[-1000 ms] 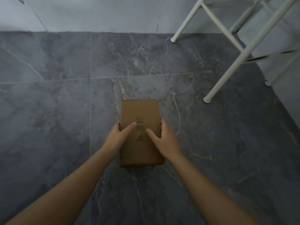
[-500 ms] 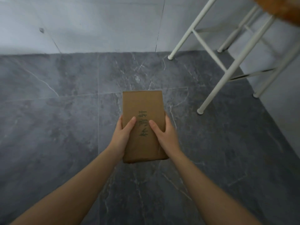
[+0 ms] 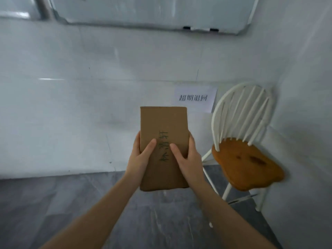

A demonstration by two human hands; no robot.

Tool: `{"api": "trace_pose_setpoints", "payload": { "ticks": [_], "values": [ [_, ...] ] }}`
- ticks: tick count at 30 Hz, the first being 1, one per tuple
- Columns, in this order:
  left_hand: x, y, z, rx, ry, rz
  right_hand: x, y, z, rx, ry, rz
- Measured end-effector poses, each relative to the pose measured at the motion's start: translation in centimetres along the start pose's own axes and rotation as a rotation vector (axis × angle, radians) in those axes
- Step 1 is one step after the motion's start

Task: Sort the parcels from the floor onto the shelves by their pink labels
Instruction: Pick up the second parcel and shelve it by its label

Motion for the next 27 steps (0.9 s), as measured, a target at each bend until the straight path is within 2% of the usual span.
{"api": "trace_pose_setpoints", "payload": {
  "ticks": [5, 11, 19, 27],
  "values": [
    [0.3, -2.2, -17.3, 0.018, -0.165, 0.035, -1.2, 4.9, 15.9, -0.031, 0.165, -0.069],
    [2.7, -4.0, -30.1, 0.019, -0.357, 0.074, -0.1, 9.8, 27.9, -0.104, 0.372, -0.143],
    [6.1, -5.5, -37.4, 0.004, -0.534, 0.114, 3.0, 14.0, 34.5, -0.142, 0.473, -0.217],
    [9.3, -6.6, -40.2, 0.016, -0.640, 0.100, 5.9, 16.8, 37.2, -0.143, 0.604, -0.275]
  ]
}}
Point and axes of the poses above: each hand's wrist, its own x-axis away from the middle knuckle, its own y-axis out of the back of the hand, z = x × y, the point moved 3 cm from there along -x, towards the middle knuckle, and after that the axes turned 5 degrees about -y, right-handed, at the moved point
